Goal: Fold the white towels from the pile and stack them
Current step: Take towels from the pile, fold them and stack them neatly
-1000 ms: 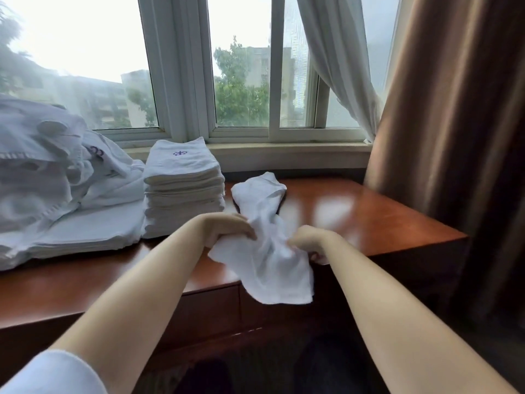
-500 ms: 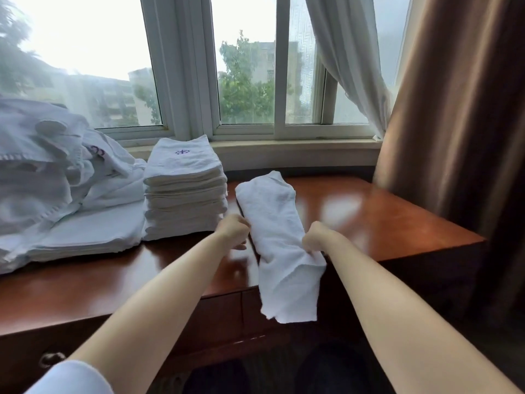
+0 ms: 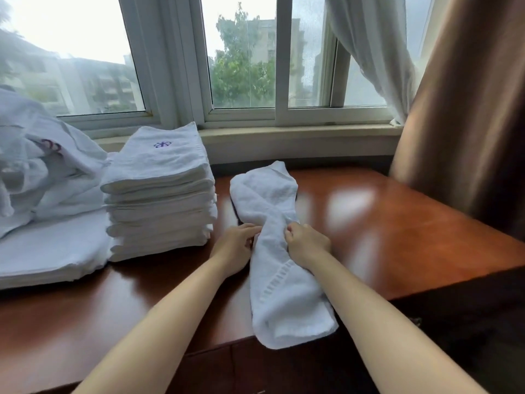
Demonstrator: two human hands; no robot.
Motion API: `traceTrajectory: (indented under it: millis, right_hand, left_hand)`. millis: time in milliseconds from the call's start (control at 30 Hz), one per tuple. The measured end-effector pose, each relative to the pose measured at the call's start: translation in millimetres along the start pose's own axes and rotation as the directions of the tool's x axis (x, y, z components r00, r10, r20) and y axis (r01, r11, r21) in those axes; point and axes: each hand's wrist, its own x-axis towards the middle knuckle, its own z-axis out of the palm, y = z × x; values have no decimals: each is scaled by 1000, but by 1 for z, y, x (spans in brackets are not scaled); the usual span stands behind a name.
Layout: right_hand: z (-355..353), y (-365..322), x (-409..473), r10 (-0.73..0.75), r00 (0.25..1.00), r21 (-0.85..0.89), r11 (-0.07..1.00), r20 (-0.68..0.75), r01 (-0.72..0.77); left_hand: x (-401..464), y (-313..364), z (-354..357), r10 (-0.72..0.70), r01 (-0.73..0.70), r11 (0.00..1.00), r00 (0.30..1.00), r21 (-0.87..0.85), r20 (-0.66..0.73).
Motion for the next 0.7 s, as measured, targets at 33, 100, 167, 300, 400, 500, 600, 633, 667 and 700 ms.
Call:
traceTrajectory:
  millis: [33, 100, 167, 300, 400, 500, 600, 633, 667, 700]
  right_hand:
    - [2, -2, 5, 2, 1000, 2, 1000, -8, -2]
    - [4, -5, 14, 16, 999, 4, 1000, -28, -16]
    - [6, -9, 20, 39, 998, 1, 999, -58, -39]
    - [10, -12, 25, 85, 989, 35, 996, -122, -81]
    - [11, -13, 24, 71, 992, 70, 996, -106, -63]
    - [6, -8, 18, 48, 999, 240, 970, -19, -42]
    - [1, -3, 8, -38, 994, 650, 759, 105, -40]
    - [-1, -4, 4, -82, 986, 767, 639, 142, -57]
    - [-4, -5, 0, -122, 978, 841, 535, 168, -78]
    - [-8, -6, -2, -143, 972, 879, 466, 188, -101]
  left_hand:
    - [4, -2, -1, 9, -9, 1000, 1000, 2, -11]
    - [13, -4, 2, -13, 13, 1000, 1000, 0, -16]
    - [16, -6, 4, -103, 97, 986, 994, -136, -41]
    - [22, -11, 7, -197, 185, 978, 970, -93, -141]
    - [22, -10, 3, -311, 281, 946, 928, -163, -204]
    - [20, -11, 3, -257, 253, 966, 958, -50, -125]
    - [19, -7, 0, -226, 217, 923, 974, -318, 11]
    - [17, -4, -1, -211, 210, 844, 976, -494, 55]
    - [15, 0, -1, -175, 194, 775, 980, -602, 90]
    - [13, 4, -2, -137, 174, 743, 985, -646, 108]
